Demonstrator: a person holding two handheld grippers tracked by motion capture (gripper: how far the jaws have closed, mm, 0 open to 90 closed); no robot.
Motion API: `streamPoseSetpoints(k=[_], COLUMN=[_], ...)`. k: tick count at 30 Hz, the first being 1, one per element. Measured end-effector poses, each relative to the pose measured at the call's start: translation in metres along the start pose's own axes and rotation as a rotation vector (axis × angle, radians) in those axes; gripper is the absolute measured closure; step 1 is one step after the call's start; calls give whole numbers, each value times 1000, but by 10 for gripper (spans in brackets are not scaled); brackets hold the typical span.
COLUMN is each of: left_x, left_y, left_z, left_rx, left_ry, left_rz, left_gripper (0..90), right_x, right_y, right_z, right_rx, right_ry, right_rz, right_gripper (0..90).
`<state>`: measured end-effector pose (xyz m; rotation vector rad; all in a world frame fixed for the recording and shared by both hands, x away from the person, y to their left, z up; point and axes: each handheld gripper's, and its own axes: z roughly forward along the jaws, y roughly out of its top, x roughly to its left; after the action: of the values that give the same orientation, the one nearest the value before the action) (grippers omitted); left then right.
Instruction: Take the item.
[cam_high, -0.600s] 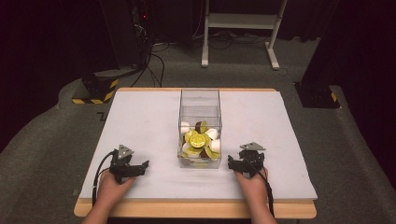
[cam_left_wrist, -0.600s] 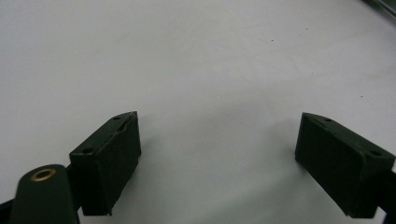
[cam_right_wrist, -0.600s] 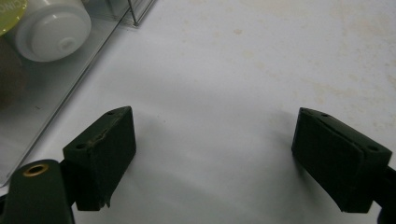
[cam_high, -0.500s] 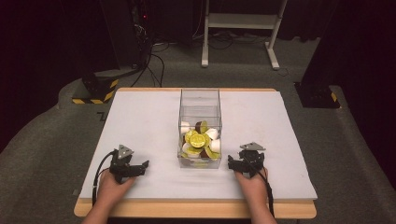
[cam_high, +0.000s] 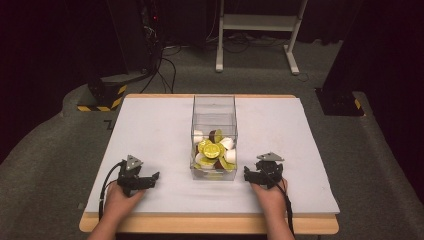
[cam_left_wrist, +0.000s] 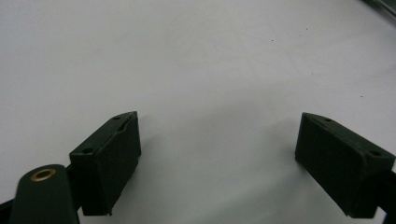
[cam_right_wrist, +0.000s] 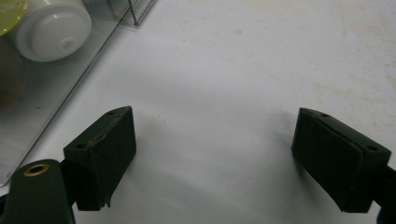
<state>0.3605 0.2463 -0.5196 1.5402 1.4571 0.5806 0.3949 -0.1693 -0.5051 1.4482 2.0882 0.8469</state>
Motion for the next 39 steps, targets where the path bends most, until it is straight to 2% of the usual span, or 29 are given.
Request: streamPoseSetpoints(k=[9,12,22,28,39], left_x=[0,0,0,0,0], left_y=[0,0,0,0,0], left_z=[0,0,0,0,0], left_rx=[-3,-2,-3,-4,-4], left_ry=[0,0,0,0,0], left_rz=[-4,-2,-4,-5,-6], left_gripper=[144,144,144,144,144], right_x=[-2,-4,-4,-4,-6], right_y=[2,3,3,5,7], right_z=[0,-3,-4,-7,-15], right_rx=[7,-6,-10,-17,-62], right_ry=[18,29,39,44,54], right_rz=[-12,2,-8,5,22], right_gripper=[135,134,143,143,151])
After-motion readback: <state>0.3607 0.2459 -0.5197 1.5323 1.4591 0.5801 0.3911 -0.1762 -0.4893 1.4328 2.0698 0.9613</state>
